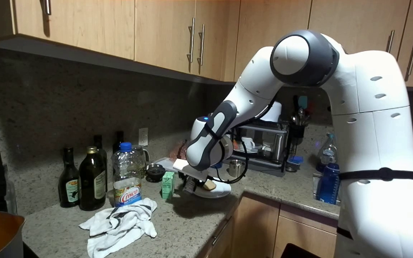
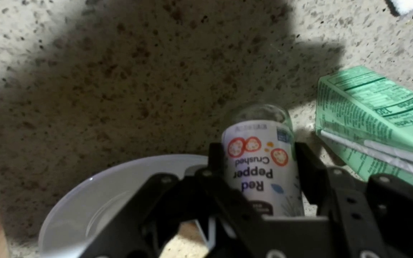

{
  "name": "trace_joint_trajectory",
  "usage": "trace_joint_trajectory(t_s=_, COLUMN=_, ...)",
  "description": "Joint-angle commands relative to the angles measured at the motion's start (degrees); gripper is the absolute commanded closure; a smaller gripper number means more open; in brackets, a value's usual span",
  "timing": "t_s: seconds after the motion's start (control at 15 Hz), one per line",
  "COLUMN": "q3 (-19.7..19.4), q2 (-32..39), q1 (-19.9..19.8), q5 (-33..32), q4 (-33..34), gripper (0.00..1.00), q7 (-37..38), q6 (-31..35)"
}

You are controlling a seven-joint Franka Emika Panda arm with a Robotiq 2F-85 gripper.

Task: Pour contents from the bottle onto the bread

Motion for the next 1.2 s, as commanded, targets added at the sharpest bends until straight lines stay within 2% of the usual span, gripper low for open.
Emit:
trace_joint_trajectory(t_s=0.0, q3=-4.3, q2=0.9, q1=4.5, q5=-6.5, q4=1.0, gripper=0.73, q7=6.3, q6=-0.2)
trace_joint_trajectory(t_s=0.27, q3=-7.0, q2=0.7, q1=8.4, q5=-11.6, q4=0.5, gripper=0.73, q7=11.1, q6=-0.3)
trace_joint_trajectory(t_s=0.67, q3=-8.2, q2=2.5, q1=13.4, q5=-15.8, q4=0.5, gripper=0.73, q7=15.4, q6=0.0)
trace_joint_trajectory(t_s=0.87, q3=-7.3, q2=4.0, q1=14.3, q5=-18.7, q4=0.7, gripper=0.73, q7=18.4, q6=-0.2)
trace_joint_trajectory(t_s=1.13, q3=-9.1, q2=4.3, q1=17.3, q5=-22.0, q4=0.2, gripper=0.73, q7=21.9, q6=0.2)
